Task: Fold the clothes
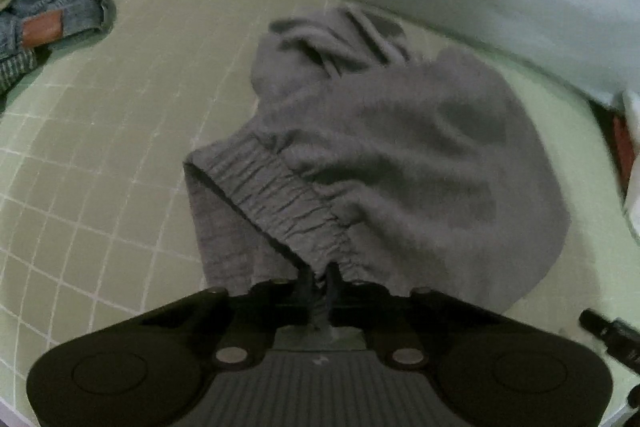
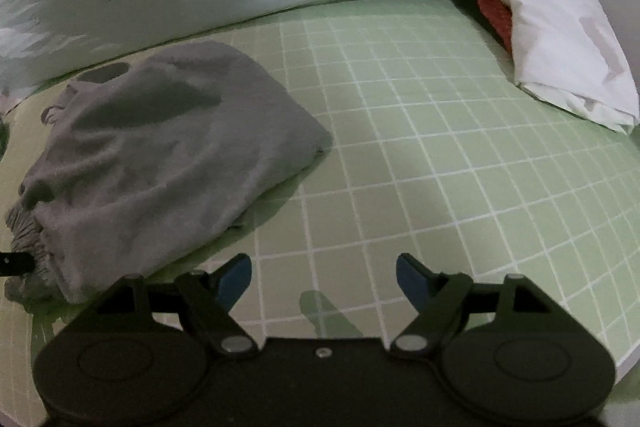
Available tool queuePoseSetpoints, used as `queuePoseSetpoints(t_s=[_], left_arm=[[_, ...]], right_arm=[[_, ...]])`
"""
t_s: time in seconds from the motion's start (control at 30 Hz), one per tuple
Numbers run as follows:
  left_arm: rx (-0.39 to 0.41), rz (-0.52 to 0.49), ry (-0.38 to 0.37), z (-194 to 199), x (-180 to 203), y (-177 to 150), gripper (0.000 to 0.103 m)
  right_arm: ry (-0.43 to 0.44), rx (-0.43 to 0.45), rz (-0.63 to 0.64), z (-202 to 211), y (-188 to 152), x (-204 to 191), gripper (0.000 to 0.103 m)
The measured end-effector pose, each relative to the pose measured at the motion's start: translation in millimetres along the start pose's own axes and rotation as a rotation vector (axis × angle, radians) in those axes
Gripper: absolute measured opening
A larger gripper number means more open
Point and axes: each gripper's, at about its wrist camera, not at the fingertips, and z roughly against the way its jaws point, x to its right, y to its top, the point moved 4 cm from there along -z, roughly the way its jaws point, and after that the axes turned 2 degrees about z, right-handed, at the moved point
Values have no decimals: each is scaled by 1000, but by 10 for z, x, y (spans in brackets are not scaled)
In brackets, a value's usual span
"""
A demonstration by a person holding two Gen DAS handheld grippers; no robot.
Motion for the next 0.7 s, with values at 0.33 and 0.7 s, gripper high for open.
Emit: queuePoseSetpoints(t_s=[0.33,0.7], left_arm=[[311,212,153,814,-985,624,3],[275,349,197,887,-1679,457,4]], right_arm=[[-3,7,99,-209,5,-425,80],[2,121,168,-278,231,-866,80]])
